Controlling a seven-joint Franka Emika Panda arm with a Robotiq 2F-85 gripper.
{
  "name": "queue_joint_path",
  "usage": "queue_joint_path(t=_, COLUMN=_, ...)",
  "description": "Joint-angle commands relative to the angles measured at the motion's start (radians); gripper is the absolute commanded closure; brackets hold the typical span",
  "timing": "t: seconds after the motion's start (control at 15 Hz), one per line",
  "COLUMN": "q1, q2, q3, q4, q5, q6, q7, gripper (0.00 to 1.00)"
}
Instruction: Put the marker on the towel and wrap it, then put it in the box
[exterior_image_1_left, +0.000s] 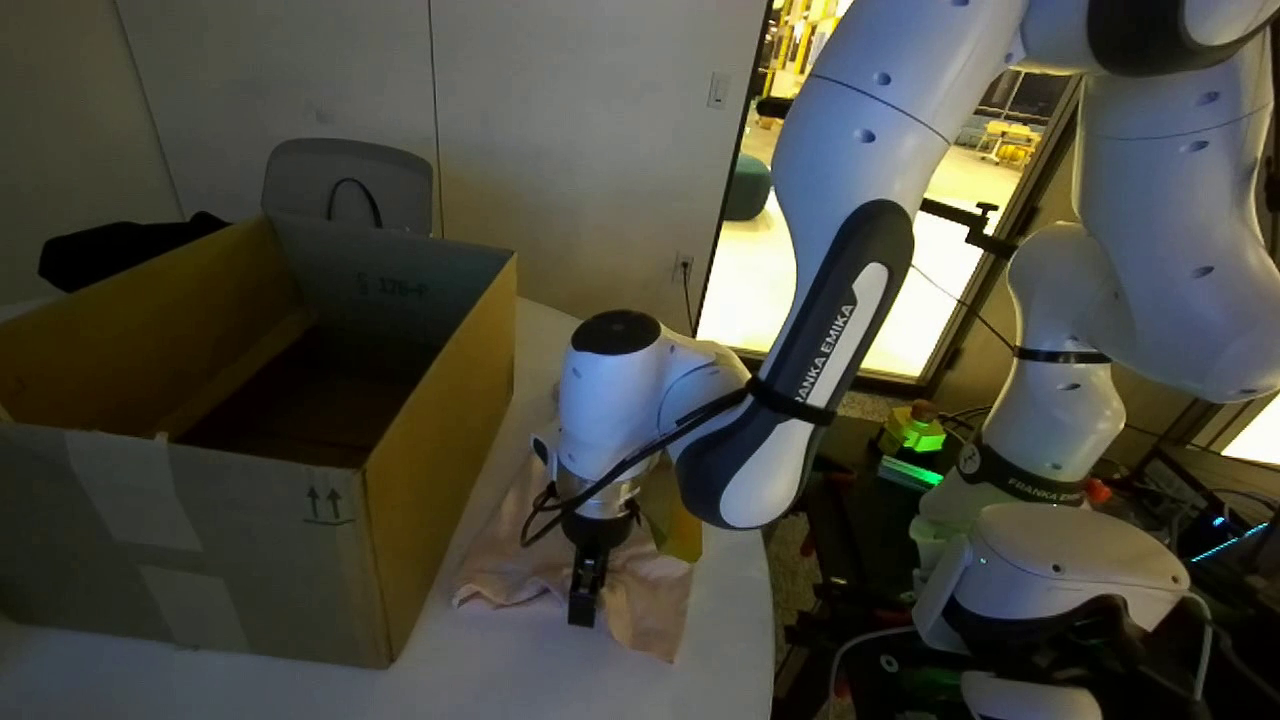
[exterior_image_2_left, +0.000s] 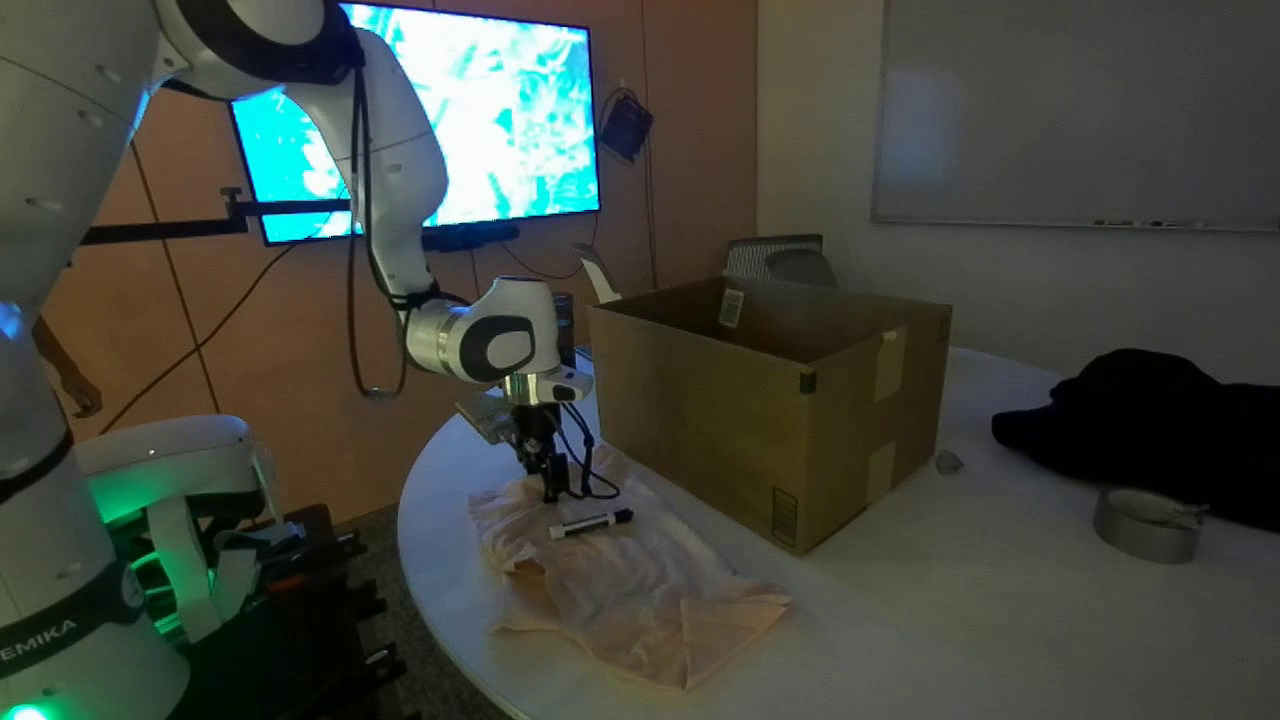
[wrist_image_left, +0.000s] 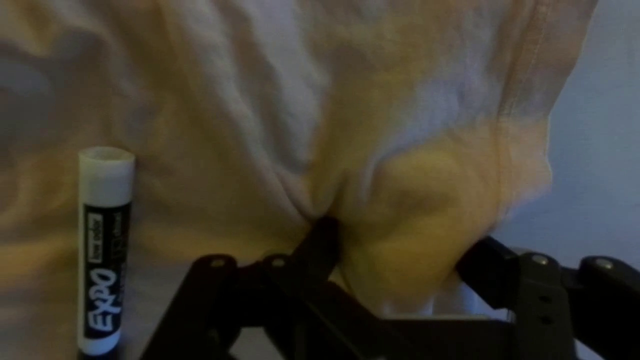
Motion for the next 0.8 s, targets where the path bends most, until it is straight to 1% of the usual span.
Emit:
queue_joint_path(t=0.0, q1=0.005, q2=-0.023, q3=-0.016, q4=-0.012, q5=-0.002, q6=0.008, q7=-0.001, gripper=0.72)
queue_joint_path(t=0.13, q1=-0.005, q2=-0.045, q3=-0.011, q4=-0.024, q5=0.0, q6=0.004, q7=-0.013, gripper=0.86)
queue_joint_path(t=0.2, q1=-0.012, q2=-0.061, q3=-0.007, q4=-0.035, q5=0.003, q6=0.006, q7=-0.017, gripper=0.94)
queue_joint_path(t=0.27, q1=-0.017, q2=-0.081, q3=-0.007, q4=-0.048, q5=0.003, q6=0.012, q7=-0.021, gripper=0.98)
queue_joint_path(t=0.4, q1=-0.032, q2=-0.138, q3=-0.004, q4=-0.089, q5=0.006, q6=0.027, q7=-0.026, gripper=1.0)
queue_joint_path(t=0.53, q1=-0.045, q2=-0.197, q3=-0.009, q4=-0.133, q5=0.003, q6=0.046, q7=-0.028, gripper=0.97)
queue_joint_path(t=0.6, q1=-0.058, q2=-0.224, q3=-0.007, q4=-0.154, q5=0.007, q6=0.058, q7=-0.033, gripper=0.97)
queue_joint_path(t=0.73, q1=-0.063, q2=-0.272, q3=-0.044, q4=-0.193, q5=-0.008, q6=0.077, q7=-0.002, gripper=0.97)
